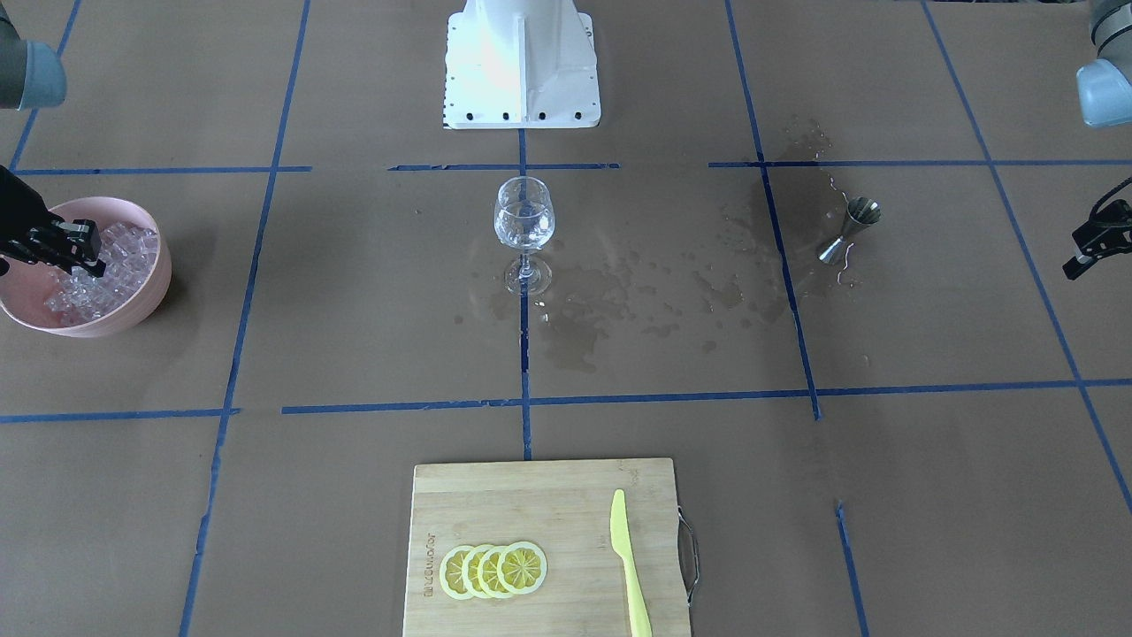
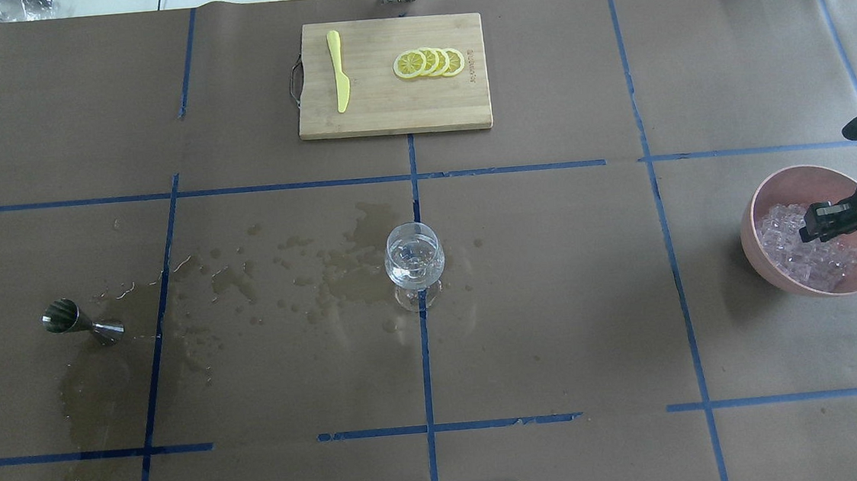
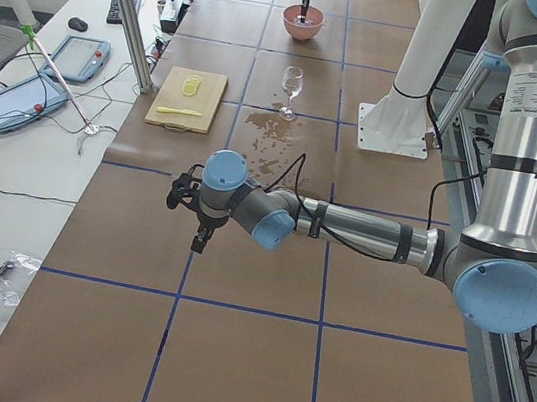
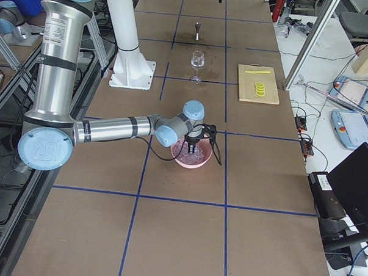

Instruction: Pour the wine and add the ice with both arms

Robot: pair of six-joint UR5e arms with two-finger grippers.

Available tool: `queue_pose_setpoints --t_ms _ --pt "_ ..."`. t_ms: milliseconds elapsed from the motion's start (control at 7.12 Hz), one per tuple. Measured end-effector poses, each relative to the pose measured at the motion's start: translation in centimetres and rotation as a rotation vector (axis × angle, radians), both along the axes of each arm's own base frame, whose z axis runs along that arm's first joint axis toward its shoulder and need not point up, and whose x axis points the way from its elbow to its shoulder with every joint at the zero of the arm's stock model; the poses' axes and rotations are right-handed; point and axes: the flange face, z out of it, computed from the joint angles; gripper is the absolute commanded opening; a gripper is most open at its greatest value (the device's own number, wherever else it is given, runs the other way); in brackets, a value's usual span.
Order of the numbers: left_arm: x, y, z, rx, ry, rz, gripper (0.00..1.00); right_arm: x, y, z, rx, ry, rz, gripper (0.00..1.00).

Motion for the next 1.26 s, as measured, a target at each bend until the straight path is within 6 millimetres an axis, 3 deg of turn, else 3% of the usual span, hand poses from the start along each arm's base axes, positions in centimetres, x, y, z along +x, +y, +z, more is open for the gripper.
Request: queue_pose_setpoints --t_ms 140,421,702,843,983,1264 --pt "0.0 0.0 0.0 0.0 0.0 0.0 1.0 0.4 0.1 -1.8 0.03 -0.016 0.008 0.0" --pt "0.0 0.0 -0.1 0.001 0.001 -0.001 1.0 1.5 0.4 -7.1 0.109 -0.066 0.039 0.0" --pt "0.0 0.0 -0.2 0.006 0.001 0.0 1.0 -0.1 -0.2 -13.7 0.092 -0.16 0.116 0.0" --pt "0.0 0.1 -0.3 0.011 0.002 0.0 1.0 -2.8 -0.2 -17.6 0.056 -0.223 0.142 0.0" --pt "0.0 0.1 -0.4 0.016 0.003 0.0 1.0 -6.8 0.1 -22.5 0.011 -0.297 0.165 0.0" --pt "0.0 0.1 -0.1 0.026 0.005 0.0 1.0 -17.1 2.0 -33.8 -0.082 -0.365 0.223 0.0"
